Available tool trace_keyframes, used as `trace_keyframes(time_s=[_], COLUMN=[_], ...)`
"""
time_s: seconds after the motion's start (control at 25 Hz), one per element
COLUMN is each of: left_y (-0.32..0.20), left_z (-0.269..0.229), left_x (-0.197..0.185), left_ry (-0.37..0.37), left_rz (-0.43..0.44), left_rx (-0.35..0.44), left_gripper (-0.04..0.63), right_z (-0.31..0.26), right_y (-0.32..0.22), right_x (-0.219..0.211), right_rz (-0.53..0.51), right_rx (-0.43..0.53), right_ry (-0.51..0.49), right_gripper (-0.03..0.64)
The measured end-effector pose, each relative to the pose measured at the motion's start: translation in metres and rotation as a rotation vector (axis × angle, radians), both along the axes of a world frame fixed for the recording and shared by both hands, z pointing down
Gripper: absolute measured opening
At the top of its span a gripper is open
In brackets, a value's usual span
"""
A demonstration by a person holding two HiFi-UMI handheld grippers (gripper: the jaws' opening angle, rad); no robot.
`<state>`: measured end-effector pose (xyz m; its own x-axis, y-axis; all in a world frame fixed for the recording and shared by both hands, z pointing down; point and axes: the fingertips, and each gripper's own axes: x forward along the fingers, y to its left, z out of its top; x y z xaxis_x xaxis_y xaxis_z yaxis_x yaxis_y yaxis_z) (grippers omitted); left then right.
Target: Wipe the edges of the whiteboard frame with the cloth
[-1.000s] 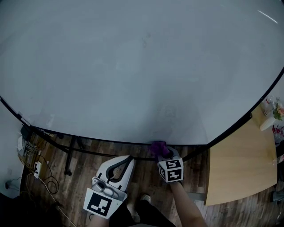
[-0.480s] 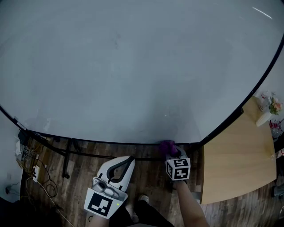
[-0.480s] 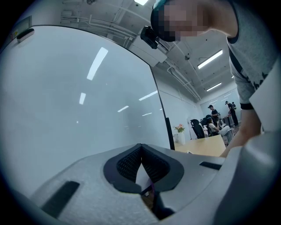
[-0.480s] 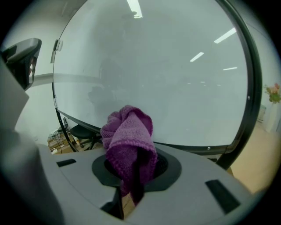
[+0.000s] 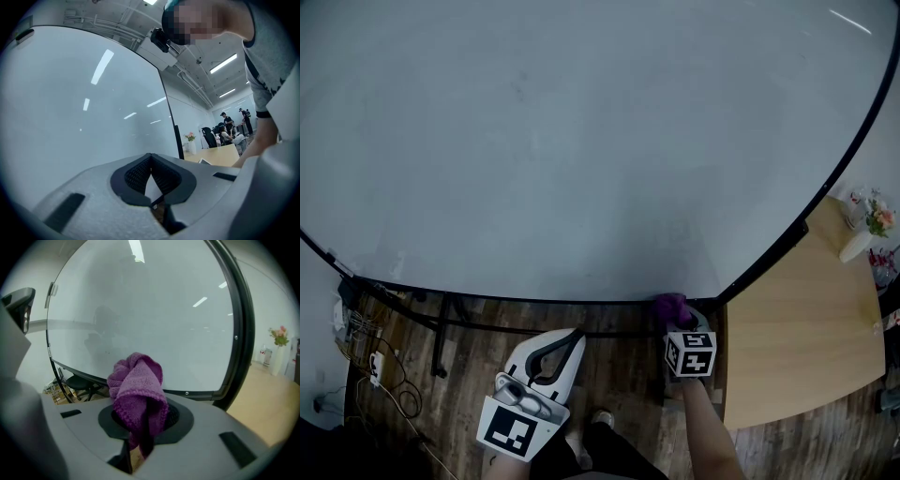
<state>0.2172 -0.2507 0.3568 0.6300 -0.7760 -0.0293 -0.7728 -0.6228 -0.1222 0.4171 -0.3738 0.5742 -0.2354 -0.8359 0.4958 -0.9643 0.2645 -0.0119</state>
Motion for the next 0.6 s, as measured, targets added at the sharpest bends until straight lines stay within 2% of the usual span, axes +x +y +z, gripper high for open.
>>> trace_keyframes(time_s=[0.6], left_y=[-0.007], left_z=[0.005], left_x=[0.016], left_ry=[-0.027], left_rz=[0.012], left_rx=[-0.008], left_gripper=[0.017], right_z=[0.001], right_y=[-0.002], right_x=[0.062], right_rz=[0.12], right_rx=[0.002], right_ry=[-0.002], right_gripper=[0.074])
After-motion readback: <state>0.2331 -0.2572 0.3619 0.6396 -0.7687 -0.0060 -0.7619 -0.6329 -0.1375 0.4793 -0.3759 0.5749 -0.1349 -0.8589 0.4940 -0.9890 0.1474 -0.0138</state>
